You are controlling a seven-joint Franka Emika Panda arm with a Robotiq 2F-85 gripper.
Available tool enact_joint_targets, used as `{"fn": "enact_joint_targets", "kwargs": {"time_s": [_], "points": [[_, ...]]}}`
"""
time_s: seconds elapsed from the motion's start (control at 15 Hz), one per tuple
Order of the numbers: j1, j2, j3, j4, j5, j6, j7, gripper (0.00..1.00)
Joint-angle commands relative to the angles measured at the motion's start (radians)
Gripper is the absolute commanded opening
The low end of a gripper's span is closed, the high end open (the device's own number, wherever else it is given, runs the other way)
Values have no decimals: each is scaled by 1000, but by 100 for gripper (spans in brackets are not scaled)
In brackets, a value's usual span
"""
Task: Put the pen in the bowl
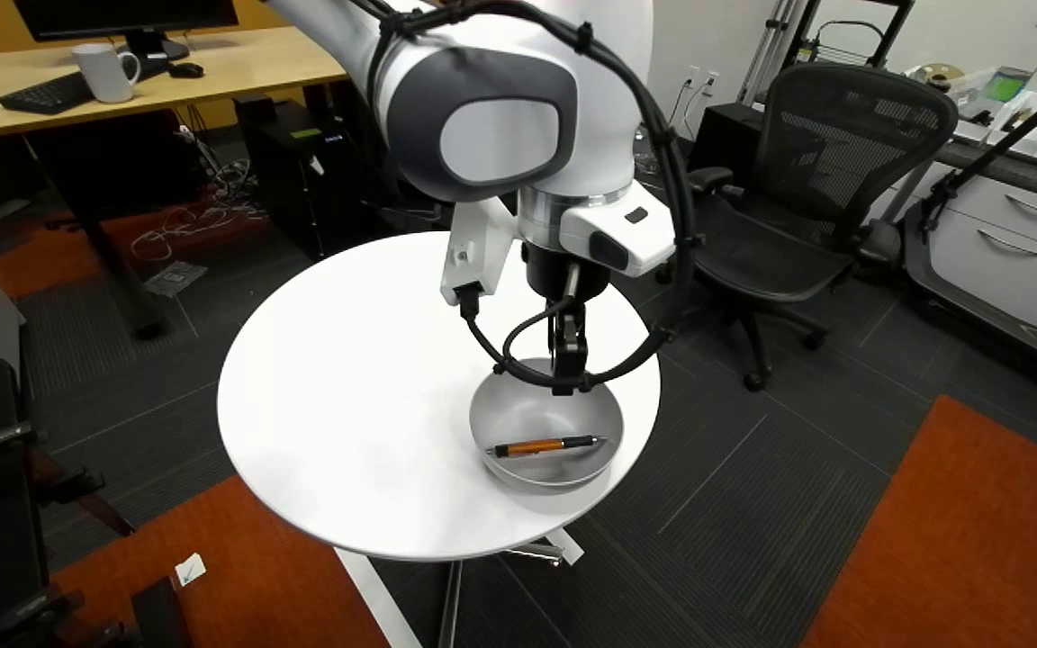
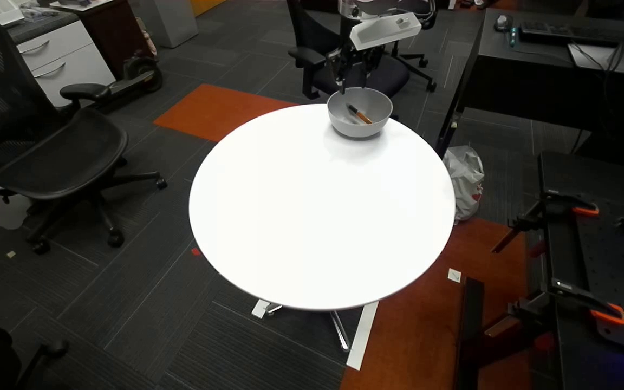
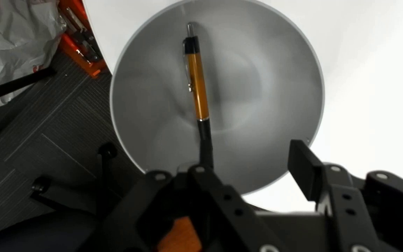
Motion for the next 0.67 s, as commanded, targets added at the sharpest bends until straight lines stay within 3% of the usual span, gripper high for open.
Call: {"fn": "enact_joint_targets", "kwargs": {"time_s": [0.0, 0.13, 0.6], "points": [[8, -12, -8, -18, 25, 27, 24, 92], [9, -14, -9, -23, 27, 30, 27, 100], [4, 2, -6, 3, 19, 3, -1, 100]]}}
